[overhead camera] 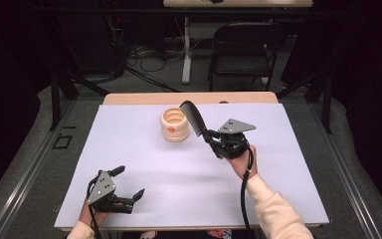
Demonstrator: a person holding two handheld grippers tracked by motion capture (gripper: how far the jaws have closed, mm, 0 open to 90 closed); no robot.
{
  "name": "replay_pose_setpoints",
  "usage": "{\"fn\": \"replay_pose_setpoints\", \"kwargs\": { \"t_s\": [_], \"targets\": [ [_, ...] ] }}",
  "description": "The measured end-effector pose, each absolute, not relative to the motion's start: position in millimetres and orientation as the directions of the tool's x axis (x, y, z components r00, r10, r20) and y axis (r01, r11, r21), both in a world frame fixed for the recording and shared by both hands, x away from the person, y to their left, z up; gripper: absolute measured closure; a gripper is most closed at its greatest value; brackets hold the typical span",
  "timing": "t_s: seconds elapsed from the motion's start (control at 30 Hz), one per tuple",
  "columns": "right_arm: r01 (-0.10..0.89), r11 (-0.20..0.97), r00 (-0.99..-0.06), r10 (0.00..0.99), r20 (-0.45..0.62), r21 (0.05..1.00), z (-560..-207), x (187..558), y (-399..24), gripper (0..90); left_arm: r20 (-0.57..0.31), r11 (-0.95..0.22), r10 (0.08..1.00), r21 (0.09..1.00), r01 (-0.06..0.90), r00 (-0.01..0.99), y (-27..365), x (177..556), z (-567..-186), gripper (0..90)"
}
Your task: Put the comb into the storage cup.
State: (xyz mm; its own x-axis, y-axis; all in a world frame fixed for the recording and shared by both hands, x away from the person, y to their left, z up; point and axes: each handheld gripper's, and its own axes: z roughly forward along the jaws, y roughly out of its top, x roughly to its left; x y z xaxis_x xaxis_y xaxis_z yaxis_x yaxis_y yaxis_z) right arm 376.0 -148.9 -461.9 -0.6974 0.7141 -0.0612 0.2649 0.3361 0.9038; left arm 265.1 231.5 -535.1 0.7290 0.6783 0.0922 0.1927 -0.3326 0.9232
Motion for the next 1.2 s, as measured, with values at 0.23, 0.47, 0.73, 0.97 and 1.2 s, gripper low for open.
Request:
{"fn": "replay_pose_setpoints", "kwargs": {
  "t_s": [0.23, 0.47, 0.73, 0.97, 1.2],
  "targets": [
    [0.258, 0.329, -0.696, 0.716, -0.062, 0.909, -455.9, 381.2, -145.3, 71.9, 0.093, -0.333, 0.678, 0.923, 0.192, 0.729, 231.7, 265.0, -535.0, 1.1],
    [0.251, 0.332, -0.696, 0.715, -0.069, 0.909, -453.0, 386.7, -140.5, 71.9, 0.092, -0.334, 0.678, 0.923, 0.193, 0.730, 231.7, 265.0, -535.1, 1.1],
    [0.262, 0.329, -0.693, 0.718, -0.060, 0.907, -451.6, 393.0, -138.6, 71.9, 0.091, -0.334, 0.677, 0.922, 0.195, 0.731, 231.4, 264.9, -535.2, 1.3],
    [0.259, 0.333, -0.695, 0.716, -0.065, 0.907, -451.2, 397.0, -135.5, 71.9, 0.091, -0.334, 0.678, 0.922, 0.195, 0.730, 231.5, 265.0, -535.2, 1.3],
    [0.257, 0.333, -0.697, 0.715, -0.065, 0.907, -449.6, 400.7, -131.3, 71.9, 0.091, -0.334, 0.678, 0.922, 0.195, 0.730, 231.5, 265.0, -535.2, 1.3]
  ]
}}
